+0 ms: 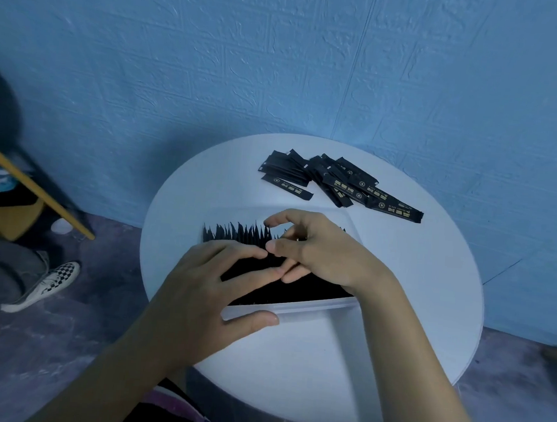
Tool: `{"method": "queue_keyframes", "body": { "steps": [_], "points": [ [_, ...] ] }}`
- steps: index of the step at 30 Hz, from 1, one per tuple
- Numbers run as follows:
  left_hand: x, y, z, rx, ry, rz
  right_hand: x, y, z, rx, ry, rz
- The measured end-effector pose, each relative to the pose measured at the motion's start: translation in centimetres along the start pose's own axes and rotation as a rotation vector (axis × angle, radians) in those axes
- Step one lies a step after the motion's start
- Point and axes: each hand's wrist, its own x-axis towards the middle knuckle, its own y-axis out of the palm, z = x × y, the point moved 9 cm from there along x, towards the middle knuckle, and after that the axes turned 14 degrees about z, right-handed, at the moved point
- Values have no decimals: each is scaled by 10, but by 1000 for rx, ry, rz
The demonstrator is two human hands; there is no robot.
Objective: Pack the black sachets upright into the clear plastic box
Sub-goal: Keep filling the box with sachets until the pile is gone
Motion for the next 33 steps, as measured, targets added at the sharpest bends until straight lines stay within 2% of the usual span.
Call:
{"method": "queue_keyframes", "body": {
  "steps": [6,9,12,14,17,19,21,33],
  "points": [
    [3,3,3,-1,-33,12,-6,-10,-1,19,-26,-33],
    [1,2,4,-1,-36,-9,-17,-38,7,44,-95,-178],
    [0,1,4,-12,-40,-22,-35,-92,1,60,-136,-414],
    [1,1,5,-23,-39,-25,-45,-133,-18,-82,-68,-612],
    [2,3,5,-46,-39,-21,-53,-177,-55,-480,193,-799],
    [3,3,6,-58,-40,-19,-46,-191,-76,-631,265,-768],
    [5,3,6,-65,-41,-21,-36,-197,-93,-681,312,-677],
    [8,5,8,-90,-48,-26,-41,-170,-92,-597,293,-561]
  ]
}}
